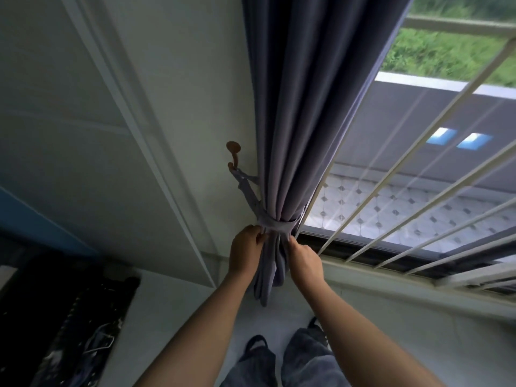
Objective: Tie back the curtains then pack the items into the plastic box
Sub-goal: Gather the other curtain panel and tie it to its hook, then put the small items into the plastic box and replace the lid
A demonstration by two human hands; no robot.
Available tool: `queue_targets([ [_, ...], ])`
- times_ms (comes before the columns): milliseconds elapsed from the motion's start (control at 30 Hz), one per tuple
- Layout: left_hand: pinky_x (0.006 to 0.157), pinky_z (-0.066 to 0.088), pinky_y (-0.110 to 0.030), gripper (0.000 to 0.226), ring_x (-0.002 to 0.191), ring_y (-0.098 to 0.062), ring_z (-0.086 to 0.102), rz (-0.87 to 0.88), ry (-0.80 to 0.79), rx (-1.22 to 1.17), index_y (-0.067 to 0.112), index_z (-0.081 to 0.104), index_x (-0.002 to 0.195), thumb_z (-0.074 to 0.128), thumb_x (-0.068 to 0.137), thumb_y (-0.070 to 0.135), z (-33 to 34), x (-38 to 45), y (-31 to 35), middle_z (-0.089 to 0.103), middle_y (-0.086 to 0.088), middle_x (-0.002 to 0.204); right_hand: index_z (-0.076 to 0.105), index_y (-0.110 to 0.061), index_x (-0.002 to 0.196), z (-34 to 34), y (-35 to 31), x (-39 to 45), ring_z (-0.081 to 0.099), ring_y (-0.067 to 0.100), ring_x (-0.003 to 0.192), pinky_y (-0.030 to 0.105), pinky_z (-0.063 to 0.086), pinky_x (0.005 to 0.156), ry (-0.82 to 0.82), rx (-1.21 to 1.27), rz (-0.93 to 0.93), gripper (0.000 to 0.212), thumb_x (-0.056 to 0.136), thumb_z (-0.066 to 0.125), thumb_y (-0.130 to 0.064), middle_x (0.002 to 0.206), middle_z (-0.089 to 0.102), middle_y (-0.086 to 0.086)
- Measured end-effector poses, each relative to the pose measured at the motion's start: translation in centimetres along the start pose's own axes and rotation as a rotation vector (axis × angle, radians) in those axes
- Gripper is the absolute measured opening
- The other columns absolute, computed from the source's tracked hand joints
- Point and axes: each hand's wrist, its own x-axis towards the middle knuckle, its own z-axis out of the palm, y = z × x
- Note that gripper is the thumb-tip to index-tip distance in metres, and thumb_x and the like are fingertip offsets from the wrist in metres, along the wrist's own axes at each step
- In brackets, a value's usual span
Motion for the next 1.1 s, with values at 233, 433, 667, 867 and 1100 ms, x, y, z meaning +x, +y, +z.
queue_targets([
  [233, 0.065, 0.041, -0.028, 0.021, 0.087, -0.03, 0.064, -0.121, -0.203, 0.038, 0.009, 0.066, 0.094, 0.057, 0.09, 0.028, -0.6, -1.9, -2.0, 0.07, -0.01, 0.092, 0.032, -0.022, 0.136, -0.4, 0.1, -0.7, 0.061, 0.037, 0.092, 0.039, 0.046, 0.063, -0.081, -0.102, -0.011, 0.047, 0.092, 0.042, -0.01, 0.1, 0.065, 0.015],
  [433, 0.071, 0.048, -0.033, 0.022, 0.086, -0.03, 0.064, -0.143, -0.227, 0.156, 0.014, 0.06, 0.077, 0.058, 0.09, 0.032, -0.8, -3.7, -0.9, 0.07, -0.009, 0.089, 0.048, -0.015, 0.112, -0.3, 3.8, -2.9, 0.053, 0.034, 0.109, 0.041, 0.045, 0.076, -0.162, -0.079, -0.023, 0.022, 0.099, 0.04, -0.031, 0.117, 0.058, 0.01],
  [667, 0.073, 0.047, -0.032, 0.024, 0.095, -0.031, 0.063, 0.028, -0.275, 0.342, 0.017, 0.067, 0.096, 0.05, 0.094, 0.033, 1.5, -5.9, 6.4, 0.069, -0.01, 0.1, 0.051, -0.018, 0.121, -4.2, 9.5, -7.9, 0.05, 0.03, 0.115, 0.04, 0.045, 0.088, -0.007, -0.075, 0.042, 0.03, 0.098, 0.042, -0.036, 0.127, 0.054, 0.004],
  [867, 0.07, 0.043, -0.032, 0.026, 0.092, -0.031, 0.063, 0.316, -0.287, 0.347, 0.015, 0.066, 0.091, 0.049, 0.095, 0.035, 7.3, -11.2, 19.2, 0.069, -0.009, 0.094, 0.052, -0.015, 0.123, -11.3, 19.4, -17.1, 0.052, 0.029, 0.115, 0.039, 0.044, 0.088, 0.204, -0.084, 0.189, 0.034, 0.098, 0.043, -0.037, 0.127, 0.057, 0.004],
  [1100, 0.068, 0.05, -0.034, 0.027, 0.083, -0.032, 0.062, 0.693, -0.364, 0.264, 0.012, 0.064, 0.085, 0.044, 0.096, 0.028, 16.1, -23.2, 36.6, 0.067, -0.01, 0.088, 0.052, -0.015, 0.122, -18.5, 33.0, -32.3, 0.052, 0.03, 0.116, 0.04, 0.044, 0.091, 0.347, -0.113, 0.453, 0.035, 0.097, 0.044, -0.038, 0.127, 0.058, 0.006],
])
